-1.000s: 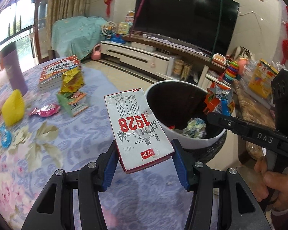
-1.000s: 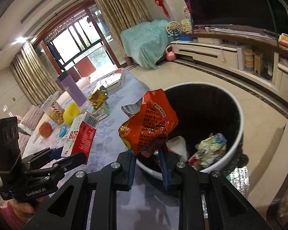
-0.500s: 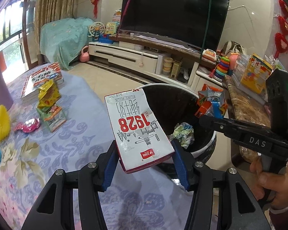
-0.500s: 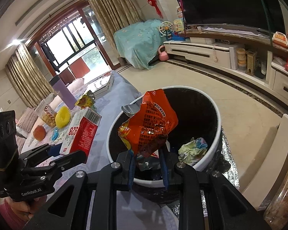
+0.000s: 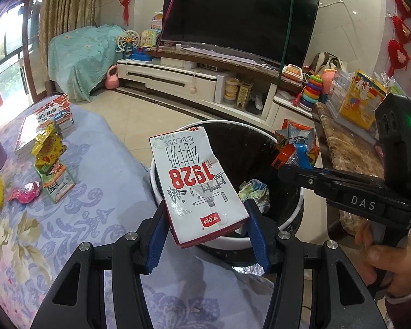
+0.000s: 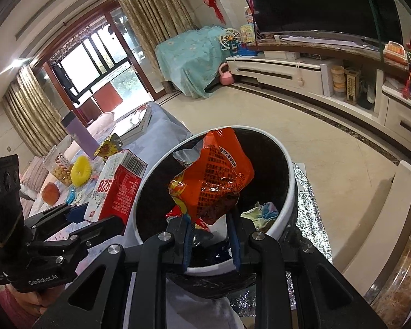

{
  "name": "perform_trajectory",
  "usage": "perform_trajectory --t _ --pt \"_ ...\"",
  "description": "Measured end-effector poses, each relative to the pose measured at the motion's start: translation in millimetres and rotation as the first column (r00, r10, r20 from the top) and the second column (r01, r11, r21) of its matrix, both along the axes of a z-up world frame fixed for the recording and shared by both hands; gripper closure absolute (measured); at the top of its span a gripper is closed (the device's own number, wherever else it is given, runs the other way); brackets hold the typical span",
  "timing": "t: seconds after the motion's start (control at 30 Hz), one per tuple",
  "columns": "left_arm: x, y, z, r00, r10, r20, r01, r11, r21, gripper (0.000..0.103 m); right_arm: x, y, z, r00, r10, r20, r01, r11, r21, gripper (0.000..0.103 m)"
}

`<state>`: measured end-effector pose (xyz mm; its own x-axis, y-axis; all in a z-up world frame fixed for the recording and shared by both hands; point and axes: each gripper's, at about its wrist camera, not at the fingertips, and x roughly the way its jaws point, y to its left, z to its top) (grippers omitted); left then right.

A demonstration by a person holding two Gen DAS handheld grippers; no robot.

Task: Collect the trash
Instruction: 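Open both tools to drop the carton and orange bag into the bin, then move both open tools back over the table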

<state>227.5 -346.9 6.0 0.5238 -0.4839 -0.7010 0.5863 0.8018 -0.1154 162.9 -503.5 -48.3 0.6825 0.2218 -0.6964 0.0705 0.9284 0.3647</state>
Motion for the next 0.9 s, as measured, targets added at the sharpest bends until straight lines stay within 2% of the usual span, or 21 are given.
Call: perform_trajectory --t 0.67,0.77,0.83,0.87,0.9 --pt "14.5 -19.0 -7.8 1.0 -0.015 -0.022 0.015 1.0 0.005 0.049 8.2 -8.5 -3.9 0.999 0.002 -0.037 -0.003 1.0 -0.023 0.08" --pt "14.9 -20.7 -6.9 1.0 -0.023 -0.021 0.023 1.0 0.012 0.049 11.3 -9.8 -5.5 0.999 0.007 -0.049 -0.008 1.0 -0.027 0.074" --pt "14.1 -18.4 -5.8 1.0 -0.018 -0.018 0.018 1.0 0.008 0.048 11.9 -10.3 -6.2 0.998 0.009 -0.06 -0.01 1.0 -0.021 0.061" --pt "13.5 -17.0 -5.3 1.0 -0.016 -0.019 0.016 1.0 0.003 0.047 11.3 -10.5 -5.9 0.998 0.007 -0.059 -0.008 1.0 -0.021 0.059" --pt "13.0 -15.2 -4.7 1.0 -0.014 -0.021 0.014 1.0 -0.002 0.043 10.0 -10.8 -4.8 0.998 0.002 -0.056 -0.004 1.0 -0.024 0.052"
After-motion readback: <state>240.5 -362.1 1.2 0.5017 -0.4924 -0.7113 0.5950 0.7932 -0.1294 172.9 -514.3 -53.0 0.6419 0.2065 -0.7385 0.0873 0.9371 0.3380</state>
